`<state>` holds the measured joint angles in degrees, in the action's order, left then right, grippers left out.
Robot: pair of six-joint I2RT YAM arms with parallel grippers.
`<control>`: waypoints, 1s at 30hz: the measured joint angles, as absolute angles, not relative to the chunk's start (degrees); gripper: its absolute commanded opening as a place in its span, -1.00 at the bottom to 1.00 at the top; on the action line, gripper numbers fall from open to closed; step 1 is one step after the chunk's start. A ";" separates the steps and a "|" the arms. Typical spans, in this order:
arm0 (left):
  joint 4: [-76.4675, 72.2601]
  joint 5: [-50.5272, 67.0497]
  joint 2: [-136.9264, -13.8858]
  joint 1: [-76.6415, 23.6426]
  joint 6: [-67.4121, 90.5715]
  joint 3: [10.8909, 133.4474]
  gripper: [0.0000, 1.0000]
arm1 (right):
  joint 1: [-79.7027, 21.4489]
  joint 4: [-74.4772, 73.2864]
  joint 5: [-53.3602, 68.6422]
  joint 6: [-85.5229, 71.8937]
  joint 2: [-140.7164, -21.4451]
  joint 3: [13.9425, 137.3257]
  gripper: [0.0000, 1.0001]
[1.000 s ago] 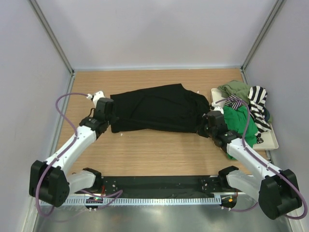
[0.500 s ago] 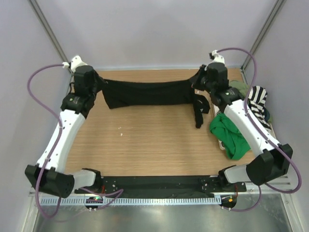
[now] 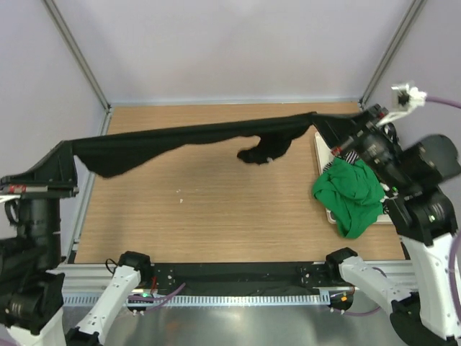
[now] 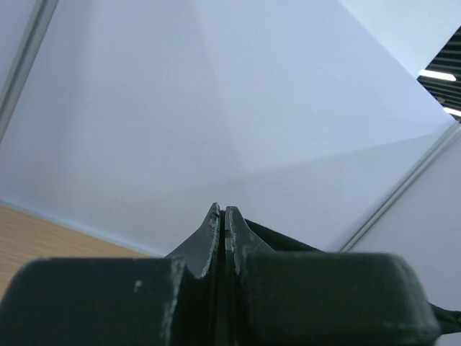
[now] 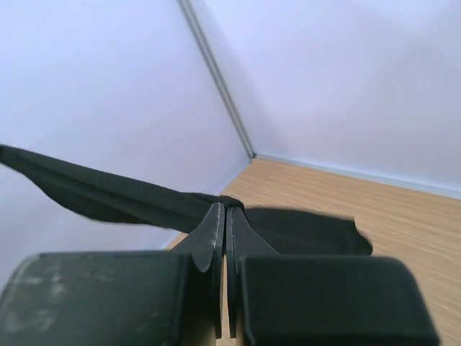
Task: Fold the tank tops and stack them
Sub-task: Flatten the tank top out
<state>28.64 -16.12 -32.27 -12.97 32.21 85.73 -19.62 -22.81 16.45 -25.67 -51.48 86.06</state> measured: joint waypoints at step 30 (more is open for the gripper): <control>12.69 -25.04 -85.97 -11.05 42.24 62.02 -1.00 | -10.83 -15.05 9.93 -27.88 -107.35 84.03 -0.98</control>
